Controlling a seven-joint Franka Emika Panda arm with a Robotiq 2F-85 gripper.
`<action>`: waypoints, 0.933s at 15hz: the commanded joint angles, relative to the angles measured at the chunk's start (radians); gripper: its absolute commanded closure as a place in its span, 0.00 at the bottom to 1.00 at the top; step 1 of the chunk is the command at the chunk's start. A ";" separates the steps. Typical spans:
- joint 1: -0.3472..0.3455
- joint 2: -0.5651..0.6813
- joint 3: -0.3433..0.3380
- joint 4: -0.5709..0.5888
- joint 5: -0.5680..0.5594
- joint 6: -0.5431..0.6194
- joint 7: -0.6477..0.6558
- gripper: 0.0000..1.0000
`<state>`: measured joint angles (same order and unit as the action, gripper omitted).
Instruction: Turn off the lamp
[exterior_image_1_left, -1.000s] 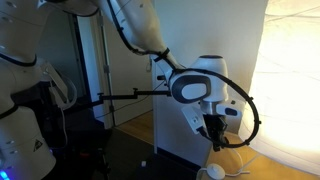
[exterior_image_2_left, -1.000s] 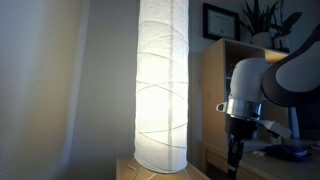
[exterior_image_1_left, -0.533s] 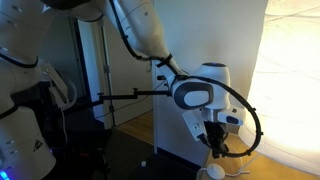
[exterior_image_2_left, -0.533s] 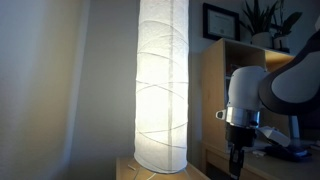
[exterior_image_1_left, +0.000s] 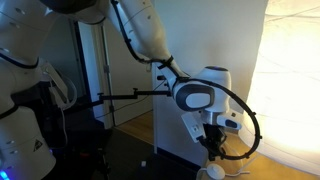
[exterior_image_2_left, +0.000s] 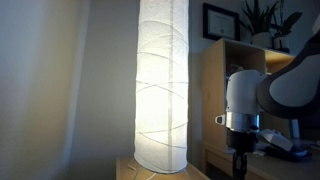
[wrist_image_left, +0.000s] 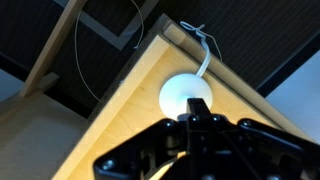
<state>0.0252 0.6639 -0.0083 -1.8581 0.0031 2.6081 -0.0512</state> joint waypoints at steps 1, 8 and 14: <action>-0.005 0.011 0.016 0.037 -0.009 -0.076 -0.002 1.00; -0.027 0.027 0.057 0.070 0.009 -0.148 -0.049 1.00; -0.051 0.049 0.088 0.091 0.012 -0.114 -0.130 1.00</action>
<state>-0.0040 0.6951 0.0567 -1.8006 0.0072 2.4940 -0.1354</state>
